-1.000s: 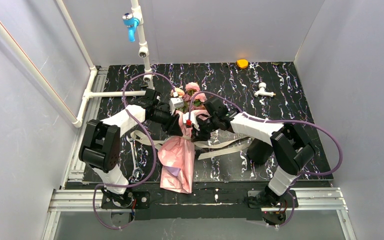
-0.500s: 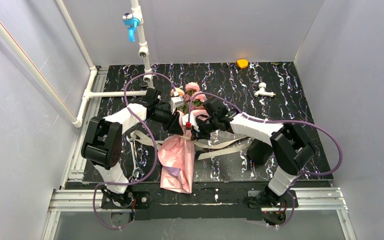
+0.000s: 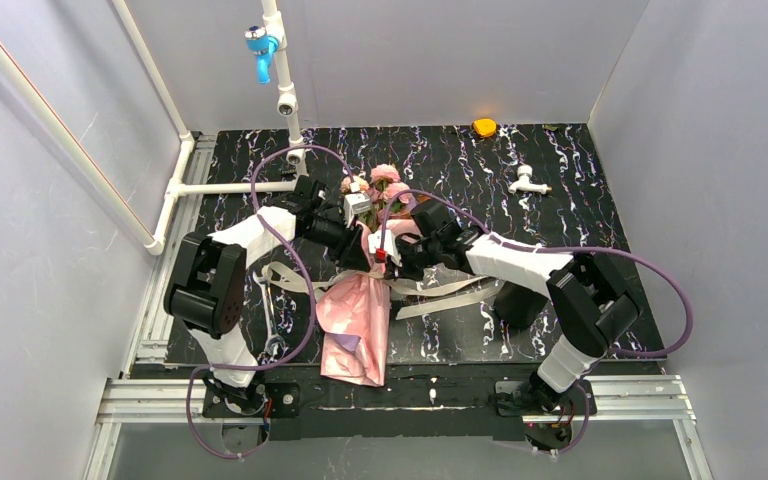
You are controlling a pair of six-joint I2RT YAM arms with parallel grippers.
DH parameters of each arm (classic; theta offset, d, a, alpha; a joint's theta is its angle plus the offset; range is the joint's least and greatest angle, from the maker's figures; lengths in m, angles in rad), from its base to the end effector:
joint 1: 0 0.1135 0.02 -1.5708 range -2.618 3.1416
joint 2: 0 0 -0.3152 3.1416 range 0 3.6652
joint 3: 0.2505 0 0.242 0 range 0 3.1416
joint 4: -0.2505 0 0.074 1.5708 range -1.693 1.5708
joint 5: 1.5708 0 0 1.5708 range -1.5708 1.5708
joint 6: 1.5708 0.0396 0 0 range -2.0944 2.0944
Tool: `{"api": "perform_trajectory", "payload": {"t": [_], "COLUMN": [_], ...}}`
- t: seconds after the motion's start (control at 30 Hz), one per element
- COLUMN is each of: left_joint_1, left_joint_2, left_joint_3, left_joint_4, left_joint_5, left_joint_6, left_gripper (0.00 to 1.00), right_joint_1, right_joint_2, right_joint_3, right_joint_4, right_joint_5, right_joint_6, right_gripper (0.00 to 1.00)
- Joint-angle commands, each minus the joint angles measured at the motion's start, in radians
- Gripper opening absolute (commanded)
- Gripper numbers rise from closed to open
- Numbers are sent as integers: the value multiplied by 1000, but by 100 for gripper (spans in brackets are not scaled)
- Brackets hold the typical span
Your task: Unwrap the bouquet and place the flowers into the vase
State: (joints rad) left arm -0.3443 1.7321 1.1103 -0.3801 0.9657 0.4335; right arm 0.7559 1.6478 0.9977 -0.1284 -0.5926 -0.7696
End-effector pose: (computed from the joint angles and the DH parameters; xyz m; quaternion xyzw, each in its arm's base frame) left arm 0.3167 -0.1482 0.2555 0.4429 0.7372 -0.4341 0.2682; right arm 0.2346 0.2515 0.2586 -0.6911 0.5600 0.2668 0.3709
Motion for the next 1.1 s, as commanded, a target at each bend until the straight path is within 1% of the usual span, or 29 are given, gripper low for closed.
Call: {"api": "perform_trajectory", "payload": {"t": [0.0,0.1,0.13,0.2,0.27,0.33,0.5,0.6,0.77,0.83,0.97,1.0,1.03,1.07], "left_joint_1": [-21,-29,-30,-29,-26,-15,23,36,72,85,84,84,83,81], "left_joint_2": [28,42,45,42,29,14,-19,-43,-90,-101,-95,-89,-82,-74], "left_joint_3": [17,24,25,29,30,30,26,9,-30,-34,-27,-19,-14,-5], "left_joint_4": [-3,-6,-6,-10,-17,-17,3,18,94,101,71,61,54,50], "left_joint_5": [-11,-21,-22,-24,-25,-15,-18,-33,-64,-59,-14,-1,12,24], "left_joint_6": [-12,-16,-18,-24,-25,-36,-104,-119,-188,-193,-164,-168,-173,-193], "left_gripper": [37,35,31,19,9,1,0,0,0,0,0,0,0,0], "right_joint_1": [5,4,5,5,4,2,-5,-7,-9,-9,-11,-11,-10,-11], "right_joint_2": [-49,-52,-54,-57,-64,-77,-108,-127,-140,-140,-124,-117,-108,-98], "right_joint_3": [-9,-8,-8,-8,-12,-21,-47,-65,-75,-76,-35,-23,-12,-1], "right_joint_4": [55,54,51,33,2,-24,-83,-97,-117,-120,-110,-76,-54,-16], "right_joint_5": [7,7,7,8,8,12,21,22,28,32,16,19,25,28], "right_joint_6": [2,1,-1,-20,-45,-61,-91,-96,-96,-90,-17,24,65,101], "right_gripper": [1,1,1,1,1,1,1,1,1,1,1,1,4,10]}}
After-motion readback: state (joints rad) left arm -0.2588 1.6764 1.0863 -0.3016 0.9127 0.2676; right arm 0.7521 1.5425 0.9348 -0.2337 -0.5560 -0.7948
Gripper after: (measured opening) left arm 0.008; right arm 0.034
